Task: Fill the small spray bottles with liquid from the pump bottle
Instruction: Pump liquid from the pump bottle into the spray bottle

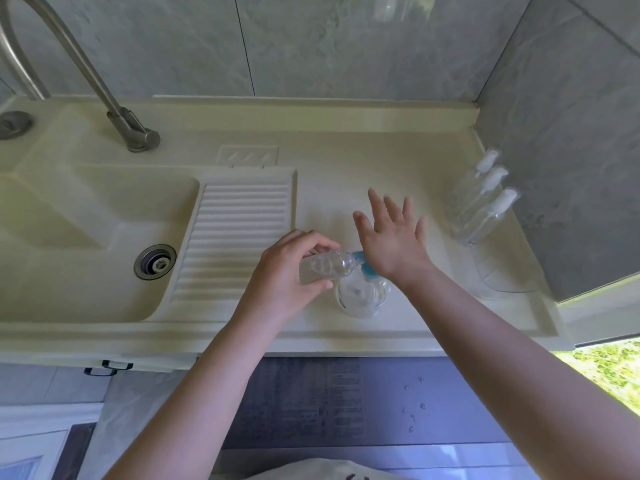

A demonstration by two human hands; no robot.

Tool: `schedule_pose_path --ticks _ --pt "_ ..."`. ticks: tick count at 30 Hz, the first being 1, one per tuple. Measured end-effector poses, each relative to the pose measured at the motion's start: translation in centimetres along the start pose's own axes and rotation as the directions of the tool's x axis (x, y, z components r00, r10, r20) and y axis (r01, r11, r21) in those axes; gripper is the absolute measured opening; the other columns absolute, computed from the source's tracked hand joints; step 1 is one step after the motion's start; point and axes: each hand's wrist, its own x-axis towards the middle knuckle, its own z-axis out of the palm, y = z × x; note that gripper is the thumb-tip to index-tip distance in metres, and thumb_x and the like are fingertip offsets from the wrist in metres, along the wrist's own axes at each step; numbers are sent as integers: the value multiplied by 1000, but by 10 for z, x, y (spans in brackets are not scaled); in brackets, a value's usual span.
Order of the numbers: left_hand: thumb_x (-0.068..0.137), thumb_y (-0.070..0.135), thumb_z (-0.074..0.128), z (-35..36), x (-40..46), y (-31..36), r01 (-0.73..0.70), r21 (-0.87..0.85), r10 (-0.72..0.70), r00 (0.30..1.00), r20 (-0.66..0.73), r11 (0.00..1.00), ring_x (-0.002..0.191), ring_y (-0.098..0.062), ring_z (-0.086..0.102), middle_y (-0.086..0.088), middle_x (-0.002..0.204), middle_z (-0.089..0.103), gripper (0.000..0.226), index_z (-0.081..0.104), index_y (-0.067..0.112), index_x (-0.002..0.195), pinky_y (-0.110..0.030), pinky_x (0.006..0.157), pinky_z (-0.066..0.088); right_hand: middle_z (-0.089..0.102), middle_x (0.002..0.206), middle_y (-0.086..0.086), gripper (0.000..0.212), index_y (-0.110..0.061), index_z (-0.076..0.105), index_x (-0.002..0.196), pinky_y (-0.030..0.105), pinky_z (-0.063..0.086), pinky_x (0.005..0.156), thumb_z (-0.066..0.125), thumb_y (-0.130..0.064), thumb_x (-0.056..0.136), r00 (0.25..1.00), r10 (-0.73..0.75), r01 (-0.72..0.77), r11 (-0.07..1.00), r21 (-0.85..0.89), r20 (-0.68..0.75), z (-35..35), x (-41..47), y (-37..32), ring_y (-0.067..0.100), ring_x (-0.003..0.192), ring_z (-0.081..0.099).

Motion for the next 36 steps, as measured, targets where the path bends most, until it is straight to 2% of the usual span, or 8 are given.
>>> schedule_pose_path --ticks 6,11,15,20,24,29,33,36 --pt "64 3 86 -2 1 0 -6 4 6 1000 -2 1000 96 10 55 15 101 64 48 70 25 104 0 84 34 3 167 5 62 -33 0 159 52 -14 118 18 -55 103 996 -44 41 998 -44 -76 -8 1 -3 28 151 -19" --pt "65 5 86 -2 2 1 -1 9 1 1000 6 1000 97 8 56 14 103 63 49 69 26 105 -1 85 36 6 167 6 61 -34 8 159 52 -12 121 20 -55 103 1000 23 -23 995 101 9 3 -2 -3 27 152 -15" --pt "66 6 86 -2 1 1 2 11 -2 1000 5 1000 97 8 55 16 103 63 48 69 28 105 -1 85 35 4 167 6 61 -33 4 159 51 -13 119 21 -53 104 993 -55 59 998 33 -101 -5 0 -1 27 152 -18" --pt "64 5 86 0 1 -1 6 17 -6 1000 4 1000 97 6 57 16 101 63 50 69 28 105 -4 87 38 2 167 4 61 -35 6 159 52 -13 120 16 -56 102 1000 -5 5 1000 -12 -8 3 -2 0 28 151 -20" --pt "64 6 86 0 1 -1 6 11 -6 1000 2 1000 98 6 57 16 101 63 49 68 29 104 -5 88 39 0 167 6 64 -33 -1 159 54 -14 118 17 -57 102 986 -96 73 984 -165 -135 -8 2 -1 31 151 -20" --pt "65 6 86 2 3 2 3 1 -3 1000 -3 1000 99 2 58 16 101 63 49 69 30 104 -8 88 41 -2 167 8 62 -36 3 159 53 -14 120 16 -58 102 999 42 -42 999 20 31 -1 0 2 28 151 -21" --pt "66 7 86 0 1 -1 9 2 -9 1000 -2 1000 100 3 58 17 101 63 49 68 31 104 -10 90 43 -5 167 8 64 -34 -1 159 53 -16 118 16 -58 102 993 -60 48 992 -118 -97 -7 3 1 30 150 -23" --pt "65 7 86 1 0 -2 4 6 -4 1000 -2 1000 99 4 58 16 102 64 49 69 30 105 -8 89 42 -4 167 7 60 -36 3 159 52 -15 119 17 -54 103 1000 -11 10 999 -39 -21 -2 0 2 27 151 -22"
